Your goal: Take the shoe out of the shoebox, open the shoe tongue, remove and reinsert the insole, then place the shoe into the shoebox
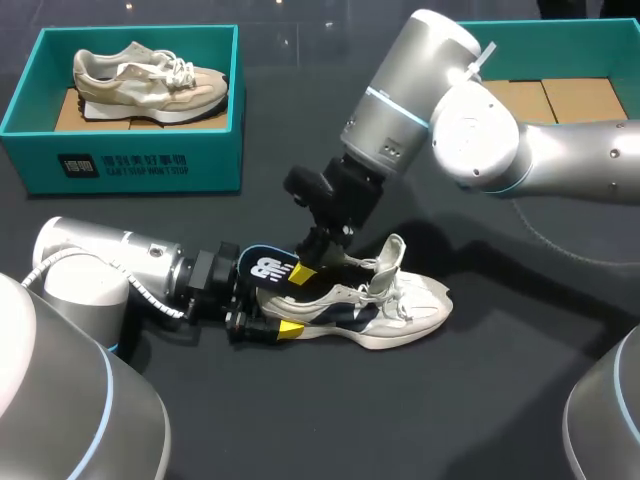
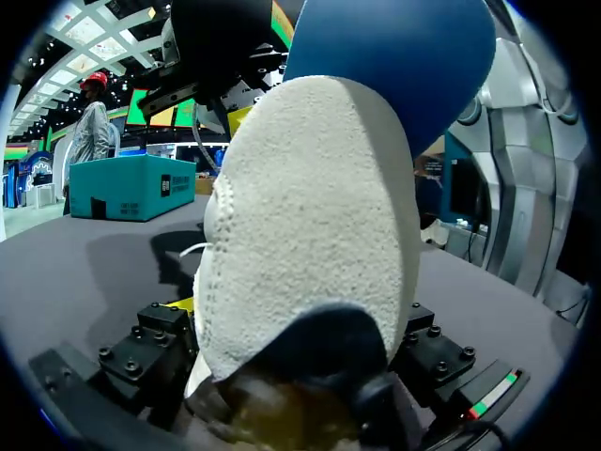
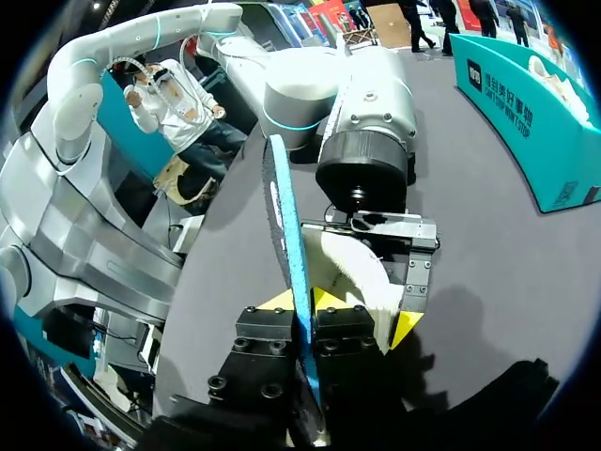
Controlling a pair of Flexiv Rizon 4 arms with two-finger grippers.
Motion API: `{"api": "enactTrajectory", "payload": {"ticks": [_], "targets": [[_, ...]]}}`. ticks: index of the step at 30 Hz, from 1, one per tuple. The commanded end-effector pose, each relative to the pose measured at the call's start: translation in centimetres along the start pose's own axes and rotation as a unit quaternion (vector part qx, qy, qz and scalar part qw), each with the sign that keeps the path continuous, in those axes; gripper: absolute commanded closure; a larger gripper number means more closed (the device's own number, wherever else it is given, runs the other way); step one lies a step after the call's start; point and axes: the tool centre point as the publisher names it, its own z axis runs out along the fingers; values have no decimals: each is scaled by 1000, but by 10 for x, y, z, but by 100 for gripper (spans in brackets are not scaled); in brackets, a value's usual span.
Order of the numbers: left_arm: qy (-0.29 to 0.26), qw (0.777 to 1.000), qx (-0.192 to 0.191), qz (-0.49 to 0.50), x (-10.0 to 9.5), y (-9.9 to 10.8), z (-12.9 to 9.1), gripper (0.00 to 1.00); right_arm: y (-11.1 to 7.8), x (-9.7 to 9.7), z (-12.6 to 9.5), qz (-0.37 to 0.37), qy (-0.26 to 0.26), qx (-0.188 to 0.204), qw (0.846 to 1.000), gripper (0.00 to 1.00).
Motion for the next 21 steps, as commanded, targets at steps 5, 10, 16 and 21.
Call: {"api": "enactTrajectory", "payload": {"ticks": [5,10,16,21], "targets": [[0,1000,-1,0,-2,1,1,100,28,8,-11,-39,-14,1,999,100],[0,1000,-1,0,-2,1,1,100,28,8,-11,-39,-14,1,999,100],[0,1000,-1,0,-2,1,1,100,28,8,-11,-39,-14,1,999,100],[0,1000,-1,0,-2,1,1,100,32,14,-17,-39,-13,-29,999,100]]}}
